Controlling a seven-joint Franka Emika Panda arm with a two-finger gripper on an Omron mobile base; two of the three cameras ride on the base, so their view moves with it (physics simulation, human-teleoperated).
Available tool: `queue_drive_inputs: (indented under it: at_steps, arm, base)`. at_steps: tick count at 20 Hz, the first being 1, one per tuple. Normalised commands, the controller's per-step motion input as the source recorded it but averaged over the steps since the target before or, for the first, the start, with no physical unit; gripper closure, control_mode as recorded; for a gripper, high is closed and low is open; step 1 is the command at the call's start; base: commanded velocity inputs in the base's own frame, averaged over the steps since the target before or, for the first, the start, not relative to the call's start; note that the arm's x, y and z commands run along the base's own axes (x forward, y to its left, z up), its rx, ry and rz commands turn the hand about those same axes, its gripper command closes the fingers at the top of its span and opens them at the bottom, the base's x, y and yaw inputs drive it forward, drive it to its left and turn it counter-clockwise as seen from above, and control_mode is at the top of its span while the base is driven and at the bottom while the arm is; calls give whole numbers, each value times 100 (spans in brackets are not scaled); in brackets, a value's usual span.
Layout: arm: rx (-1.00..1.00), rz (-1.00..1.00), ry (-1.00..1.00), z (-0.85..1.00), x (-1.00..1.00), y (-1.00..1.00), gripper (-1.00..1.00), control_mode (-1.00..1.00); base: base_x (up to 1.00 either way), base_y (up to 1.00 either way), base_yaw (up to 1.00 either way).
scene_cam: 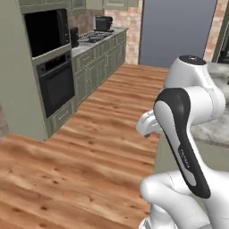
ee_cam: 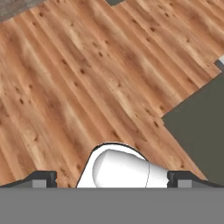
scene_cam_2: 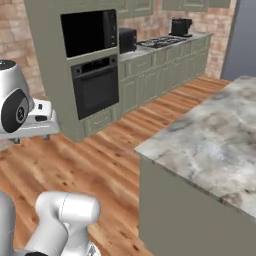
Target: There is a bowl on the dining counter. Grab a lemon wedge from the fridge and place it in the bowl. Then get the liquor bottle and glass cup from the cabinet and place them next to the bowl.
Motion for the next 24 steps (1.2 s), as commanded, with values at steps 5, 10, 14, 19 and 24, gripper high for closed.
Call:
queue_drive_inputs:
  at_steps: [5,10,14,19,24]
  arm:
    - [0,0,0,0,0,0,-100,100]
    - [0,0,0,0,0,0,-100,100]
    - [0,0,0,0,0,0,-100,100]
    - [0,0,0,0,0,0,-100,100]
    - [0,0,0,0,0,0,-100,100]
  base:
    - [59,62,-45]
    - [56,69,-48]
    - [57,67,-48]
    - [63,67,-47]
    - [74,67,-46]
